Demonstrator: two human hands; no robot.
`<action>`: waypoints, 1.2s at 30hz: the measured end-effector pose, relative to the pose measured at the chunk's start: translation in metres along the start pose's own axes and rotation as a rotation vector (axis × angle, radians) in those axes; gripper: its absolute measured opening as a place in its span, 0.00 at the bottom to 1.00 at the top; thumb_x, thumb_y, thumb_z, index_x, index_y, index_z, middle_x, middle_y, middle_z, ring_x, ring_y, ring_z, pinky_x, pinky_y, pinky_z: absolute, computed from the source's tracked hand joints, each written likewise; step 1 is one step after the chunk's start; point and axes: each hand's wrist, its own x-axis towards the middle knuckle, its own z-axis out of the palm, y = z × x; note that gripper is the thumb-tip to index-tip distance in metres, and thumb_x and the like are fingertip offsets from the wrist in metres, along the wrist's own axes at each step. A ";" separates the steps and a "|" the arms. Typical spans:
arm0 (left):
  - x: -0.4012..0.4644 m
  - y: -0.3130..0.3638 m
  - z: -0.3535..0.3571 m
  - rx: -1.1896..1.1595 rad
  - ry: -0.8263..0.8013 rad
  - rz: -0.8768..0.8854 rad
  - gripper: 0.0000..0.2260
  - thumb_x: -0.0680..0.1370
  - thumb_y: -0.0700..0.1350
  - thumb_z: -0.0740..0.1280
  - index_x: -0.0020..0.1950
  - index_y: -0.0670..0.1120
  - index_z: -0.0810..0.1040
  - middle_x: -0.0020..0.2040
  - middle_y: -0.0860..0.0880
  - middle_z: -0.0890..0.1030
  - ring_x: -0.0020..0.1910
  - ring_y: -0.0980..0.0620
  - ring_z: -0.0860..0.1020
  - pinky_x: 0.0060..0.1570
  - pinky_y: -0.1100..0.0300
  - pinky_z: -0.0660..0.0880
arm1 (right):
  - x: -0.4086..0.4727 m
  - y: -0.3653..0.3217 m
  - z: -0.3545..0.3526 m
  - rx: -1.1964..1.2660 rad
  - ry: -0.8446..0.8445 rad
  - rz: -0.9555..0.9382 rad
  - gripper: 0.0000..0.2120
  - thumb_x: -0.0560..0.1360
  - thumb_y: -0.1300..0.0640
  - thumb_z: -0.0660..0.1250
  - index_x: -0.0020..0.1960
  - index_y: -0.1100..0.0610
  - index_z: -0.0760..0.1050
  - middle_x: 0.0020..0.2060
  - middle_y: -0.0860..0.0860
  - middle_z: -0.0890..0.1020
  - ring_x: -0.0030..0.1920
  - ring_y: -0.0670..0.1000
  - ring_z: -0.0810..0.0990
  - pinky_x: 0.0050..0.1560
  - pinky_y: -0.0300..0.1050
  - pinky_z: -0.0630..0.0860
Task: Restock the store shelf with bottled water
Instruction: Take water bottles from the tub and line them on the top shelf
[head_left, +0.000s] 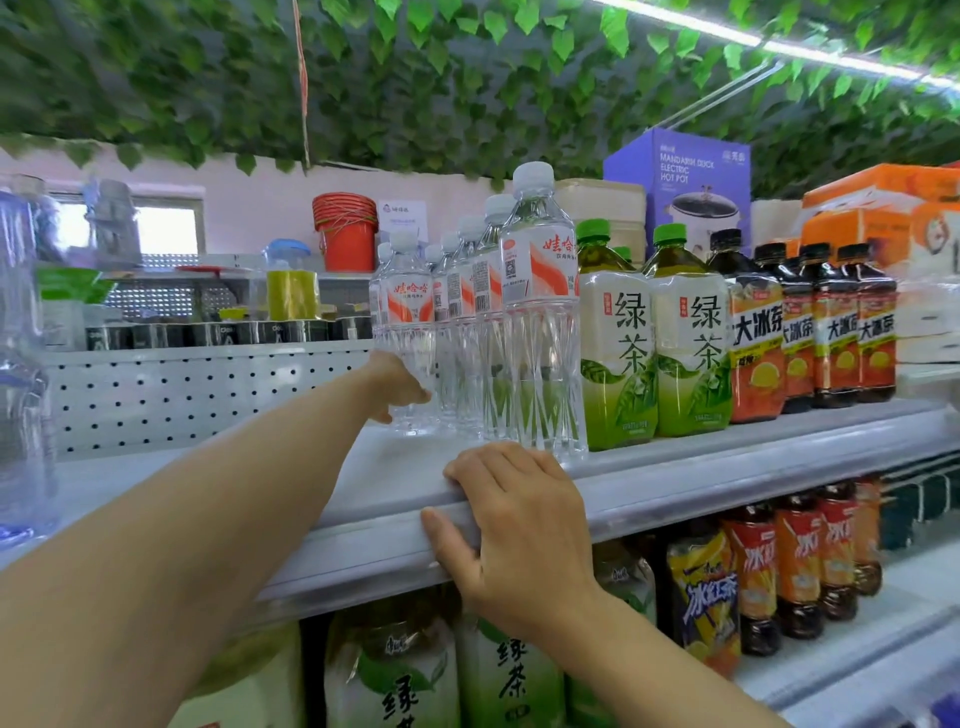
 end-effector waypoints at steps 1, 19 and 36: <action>-0.002 0.000 -0.001 0.003 -0.007 -0.001 0.34 0.76 0.42 0.69 0.74 0.36 0.52 0.69 0.37 0.68 0.63 0.39 0.73 0.55 0.52 0.75 | 0.000 0.000 0.000 0.000 -0.004 0.000 0.15 0.74 0.43 0.58 0.45 0.53 0.76 0.40 0.46 0.79 0.42 0.47 0.74 0.46 0.40 0.64; -0.071 -0.004 -0.048 0.049 -0.055 -0.012 0.25 0.75 0.45 0.70 0.67 0.40 0.66 0.67 0.40 0.72 0.64 0.40 0.72 0.61 0.44 0.71 | 0.000 -0.003 -0.008 -0.011 -0.072 0.039 0.15 0.74 0.42 0.58 0.45 0.51 0.76 0.39 0.45 0.79 0.41 0.46 0.76 0.44 0.41 0.71; -0.243 -0.072 -0.081 -0.017 0.351 0.272 0.18 0.75 0.45 0.69 0.62 0.46 0.70 0.53 0.48 0.76 0.52 0.50 0.76 0.50 0.57 0.73 | -0.036 -0.087 -0.026 0.120 -0.194 0.050 0.24 0.70 0.51 0.71 0.62 0.59 0.70 0.62 0.57 0.71 0.62 0.59 0.69 0.65 0.53 0.65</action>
